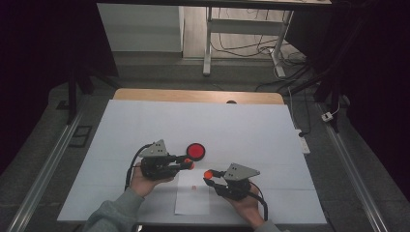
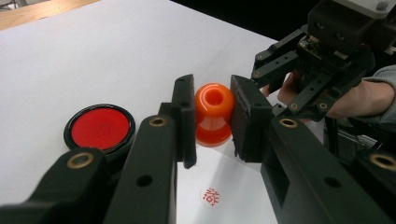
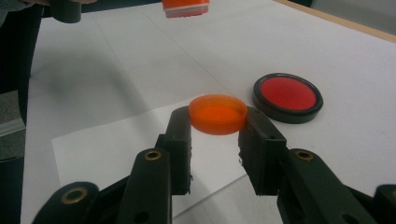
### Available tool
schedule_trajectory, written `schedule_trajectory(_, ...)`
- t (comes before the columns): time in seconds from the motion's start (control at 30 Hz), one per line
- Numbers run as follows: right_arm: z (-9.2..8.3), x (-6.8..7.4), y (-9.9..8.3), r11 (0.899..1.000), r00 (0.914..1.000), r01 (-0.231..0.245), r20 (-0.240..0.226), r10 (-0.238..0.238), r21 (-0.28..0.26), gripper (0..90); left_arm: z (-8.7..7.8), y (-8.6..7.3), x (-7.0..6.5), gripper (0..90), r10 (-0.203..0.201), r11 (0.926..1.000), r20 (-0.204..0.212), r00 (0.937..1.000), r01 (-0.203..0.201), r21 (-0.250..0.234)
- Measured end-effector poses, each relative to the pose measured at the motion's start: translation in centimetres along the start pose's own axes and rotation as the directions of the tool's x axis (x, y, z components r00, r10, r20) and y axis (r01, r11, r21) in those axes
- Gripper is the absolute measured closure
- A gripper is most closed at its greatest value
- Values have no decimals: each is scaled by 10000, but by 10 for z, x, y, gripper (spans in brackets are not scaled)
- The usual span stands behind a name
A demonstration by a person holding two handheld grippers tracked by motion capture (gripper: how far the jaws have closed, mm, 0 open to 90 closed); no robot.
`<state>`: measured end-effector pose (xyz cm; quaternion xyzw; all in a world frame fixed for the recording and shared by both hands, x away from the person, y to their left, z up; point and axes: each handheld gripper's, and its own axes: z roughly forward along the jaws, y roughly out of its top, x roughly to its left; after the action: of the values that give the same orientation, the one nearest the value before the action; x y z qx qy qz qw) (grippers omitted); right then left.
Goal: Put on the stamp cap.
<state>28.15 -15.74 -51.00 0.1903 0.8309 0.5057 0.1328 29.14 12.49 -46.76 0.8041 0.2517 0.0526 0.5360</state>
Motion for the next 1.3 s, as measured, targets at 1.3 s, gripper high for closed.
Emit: schedule_trajectory(1.3, 17, 11, 7, 9998, 9991, 194, -363, -196, -50, 643, 21, -5, -12, 719, 158, 9993, 508, 9986, -175, 339)
